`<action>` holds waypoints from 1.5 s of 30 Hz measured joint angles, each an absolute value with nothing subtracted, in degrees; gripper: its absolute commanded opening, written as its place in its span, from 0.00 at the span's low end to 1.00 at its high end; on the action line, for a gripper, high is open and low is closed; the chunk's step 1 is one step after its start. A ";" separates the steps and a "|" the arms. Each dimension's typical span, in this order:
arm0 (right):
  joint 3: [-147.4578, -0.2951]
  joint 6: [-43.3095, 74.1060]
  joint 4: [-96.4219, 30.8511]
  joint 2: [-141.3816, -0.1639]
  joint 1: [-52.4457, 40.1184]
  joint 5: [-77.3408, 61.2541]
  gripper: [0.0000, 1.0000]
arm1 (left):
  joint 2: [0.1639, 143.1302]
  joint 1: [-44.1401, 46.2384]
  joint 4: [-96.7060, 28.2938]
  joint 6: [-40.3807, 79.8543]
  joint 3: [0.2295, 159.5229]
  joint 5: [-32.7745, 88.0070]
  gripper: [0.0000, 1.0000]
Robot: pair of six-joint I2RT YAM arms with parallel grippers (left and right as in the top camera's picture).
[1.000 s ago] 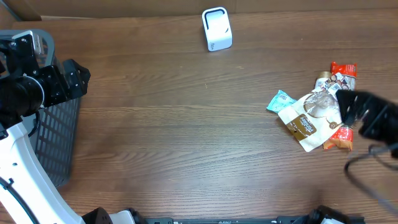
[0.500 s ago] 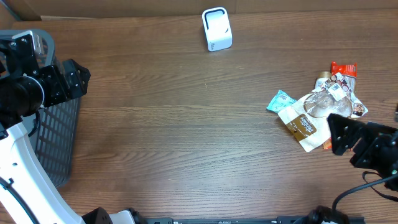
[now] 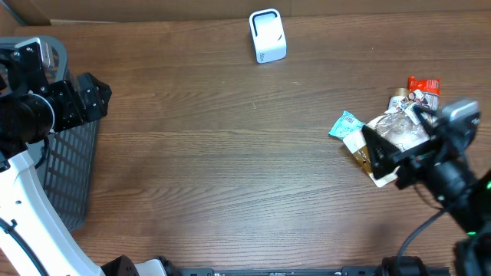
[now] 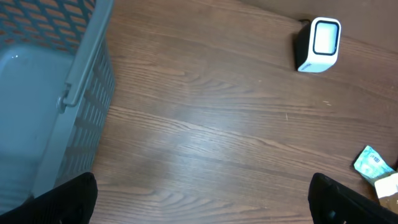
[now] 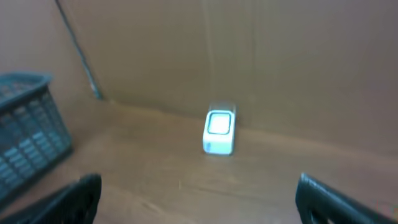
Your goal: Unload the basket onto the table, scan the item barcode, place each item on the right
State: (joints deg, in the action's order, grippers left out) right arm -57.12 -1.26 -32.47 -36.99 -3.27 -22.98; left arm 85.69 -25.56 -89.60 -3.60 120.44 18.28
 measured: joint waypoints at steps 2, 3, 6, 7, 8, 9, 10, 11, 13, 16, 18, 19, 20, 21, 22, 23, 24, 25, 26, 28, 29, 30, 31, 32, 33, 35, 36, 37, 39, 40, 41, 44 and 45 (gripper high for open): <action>-48.97 -1.30 -24.77 -32.97 -4.69 -21.63 1.00 | 85.69 -25.56 -89.62 -3.60 120.44 18.28 1.00; -44.97 -1.32 -20.95 -30.96 -5.32 -20.91 1.00 | 85.69 -25.56 -89.60 -3.60 120.44 18.28 1.00; -34.13 -1.30 -12.32 -25.23 -6.57 -19.03 1.00 | 85.69 -25.56 -89.60 -3.60 120.44 18.28 1.00; -30.98 -1.30 -10.35 -23.38 -6.74 -18.70 1.00 | 85.69 -25.56 -89.60 -3.60 120.44 18.28 0.99; -27.94 -1.26 -8.10 -21.56 -6.83 -18.11 1.00 | 85.69 -25.56 -89.60 -3.60 120.44 18.28 1.00; -25.32 -1.28 -6.59 -19.84 -6.85 -17.72 1.00 | 85.69 -25.56 -89.60 -3.60 120.44 18.28 1.00; -22.83 -1.04 -5.06 -18.22 -6.85 -17.10 1.00 | 85.69 -25.56 -89.60 -3.60 120.44 18.28 0.99; -20.01 -0.51 -3.38 -16.27 -6.85 -16.12 1.00 | 85.69 -25.56 -89.60 -3.60 120.44 18.26 1.00; -16.60 0.58 -1.72 -13.87 -6.87 -14.48 1.00 | 85.69 -25.56 -89.60 -3.60 120.44 18.28 1.00; -11.86 1.83 -0.64 -10.24 -6.90 -12.08 1.00 | 85.69 -25.56 -89.60 -3.60 120.44 18.28 1.00; -10.09 2.02 -0.49 -8.82 -6.92 -11.00 1.00 | 85.69 -25.56 -89.60 -3.60 120.44 18.28 1.00; -9.21 2.11 -0.45 -8.03 -6.92 -10.41 1.00 | 85.69 -25.56 -89.60 -3.60 120.44 18.28 1.00; -8.47 2.20 -0.45 -7.33 -6.92 -9.89 1.00 | 85.69 -25.56 -89.60 -3.60 120.44 18.28 0.99; -7.73 2.20 -0.38 -6.70 -6.94 -9.39 1.00 | 85.69 -25.56 -89.60 -3.60 120.44 18.28 1.00; -6.92 2.20 -0.32 -6.07 -6.96 -8.80 1.00 | 85.69 -25.56 -89.60 -3.60 120.44 18.28 1.00; -6.24 2.31 -0.27 -5.54 -6.96 -8.36 1.00 | 85.69 -25.56 -89.60 -3.60 120.44 18.28 0.99; -5.56 2.35 -0.23 -4.99 -6.98 -7.86 1.00 | 85.69 -25.56 -89.60 -3.60 120.44 18.28 1.00; -4.84 2.35 -0.14 -4.27 -7.01 -7.38 1.00 | 85.69 -25.56 -89.60 -3.60 120.44 18.28 1.00; -4.05 2.37 -0.14 -3.49 -7.07 -6.90 1.00 | 85.69 -25.56 -89.60 -3.60 120.44 18.28 1.00; -2.33 2.39 -0.10 -1.76 -7.14 -6.35 1.00 | 85.69 -25.56 -89.60 -3.60 120.44 18.28 1.00; -1.63 2.39 -0.73 -1.10 -7.16 -6.11 1.00 | 85.69 -25.56 -89.62 -3.60 120.44 18.28 1.00; -1.28 2.42 -1.54 -0.91 -7.16 -5.93 1.00 | 85.69 -25.56 -89.60 -3.60 120.44 18.28 1.00; -1.06 2.50 -2.83 -0.84 -7.16 -5.76 1.00 | 85.69 -25.56 -89.60 -3.60 120.44 18.28 1.00; -1.06 2.61 -3.92 -0.86 -7.16 -5.65 1.00 | 85.69 -25.56 -89.60 -3.60 120.44 18.28 1.00; -1.06 2.63 -4.56 -0.84 -7.16 -5.56 1.00 | 85.69 -25.56 -89.60 -3.60 120.44 18.28 1.00; -1.06 2.76 -4.58 -0.84 -7.16 -5.52 1.00 | 85.69 -25.56 -89.60 -3.60 120.44 18.28 1.00; -1.06 2.76 -4.58 -0.84 -7.16 -5.52 1.00 | 85.69 -25.56 -89.60 -3.60 120.44 18.28 0.99; -1.06 2.79 -4.58 -0.84 -7.16 -5.52 1.00 | 85.69 -25.56 -89.60 -3.60 120.44 18.28 1.00; -1.06 2.79 -4.56 -0.84 -7.16 -5.52 1.00 | 85.69 -25.56 -89.62 -3.60 120.44 18.28 0.99; -1.06 2.79 -4.60 -0.84 -7.16 -5.52 1.00 | 85.69 -25.56 -89.62 -3.60 120.44 18.28 1.00; -1.06 2.79 -4.56 -0.84 -7.18 -5.52 1.00 | 85.69 -25.56 -89.60 -3.60 120.44 18.28 1.00; -1.06 2.79 -4.58 -0.84 -7.16 -5.52 1.00 | 85.69 -25.56 -89.60 -3.60 120.44 18.28 0.99; -1.06 2.81 -4.60 -0.84 -7.16 -5.52 1.00 | 85.69 -25.56 -89.60 -3.60 120.44 18.28 0.99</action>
State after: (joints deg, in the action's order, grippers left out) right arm -1.06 2.81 -4.60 -0.84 -7.16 -5.52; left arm 85.69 -25.56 -89.60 -3.60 120.44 18.28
